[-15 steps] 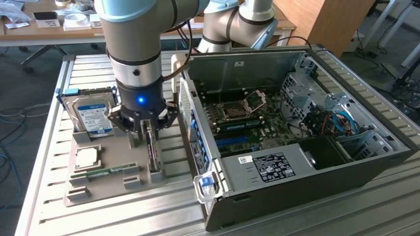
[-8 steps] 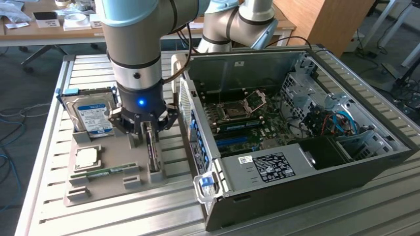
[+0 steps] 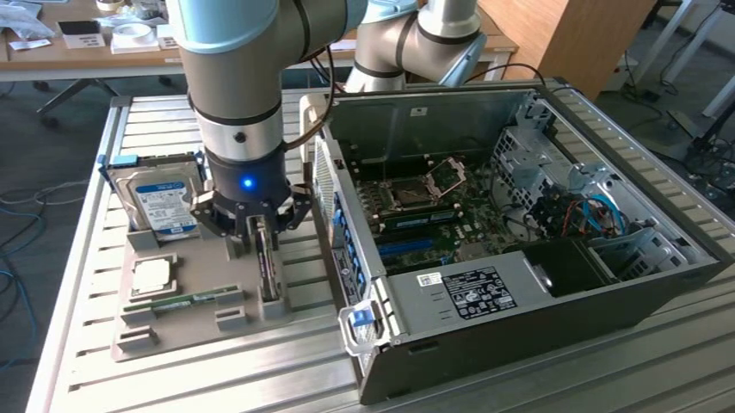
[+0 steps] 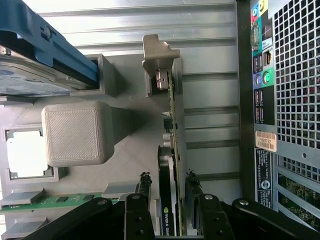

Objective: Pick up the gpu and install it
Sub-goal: 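Pick up the gpu and move the gpu toward the slot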

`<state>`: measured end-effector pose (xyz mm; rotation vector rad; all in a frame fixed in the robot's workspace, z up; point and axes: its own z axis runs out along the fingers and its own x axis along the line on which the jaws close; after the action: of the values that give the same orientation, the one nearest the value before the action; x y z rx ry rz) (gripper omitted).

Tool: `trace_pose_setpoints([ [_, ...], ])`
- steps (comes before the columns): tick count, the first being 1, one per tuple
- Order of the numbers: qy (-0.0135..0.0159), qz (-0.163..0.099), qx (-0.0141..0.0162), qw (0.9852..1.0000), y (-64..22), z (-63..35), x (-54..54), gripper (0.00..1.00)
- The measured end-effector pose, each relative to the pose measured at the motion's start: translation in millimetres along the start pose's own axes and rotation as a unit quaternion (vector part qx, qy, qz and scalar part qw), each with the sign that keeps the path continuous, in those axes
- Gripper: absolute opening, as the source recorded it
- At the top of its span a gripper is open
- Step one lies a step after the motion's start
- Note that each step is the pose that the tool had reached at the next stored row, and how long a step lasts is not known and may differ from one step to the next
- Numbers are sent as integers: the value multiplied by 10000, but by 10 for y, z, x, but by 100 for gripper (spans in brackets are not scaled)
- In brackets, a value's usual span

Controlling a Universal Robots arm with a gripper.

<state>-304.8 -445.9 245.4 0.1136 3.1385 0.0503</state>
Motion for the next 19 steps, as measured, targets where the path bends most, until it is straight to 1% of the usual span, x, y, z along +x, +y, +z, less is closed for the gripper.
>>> trace_pose_setpoints([
  [5, -1, 0, -1, 10000, -2, 2, 0, 42],
  [9, -2, 1, -1, 10000, -20, 2, -1, 42],
  [19, -1, 0, -1, 10000, -34, 75, -2, 42],
])
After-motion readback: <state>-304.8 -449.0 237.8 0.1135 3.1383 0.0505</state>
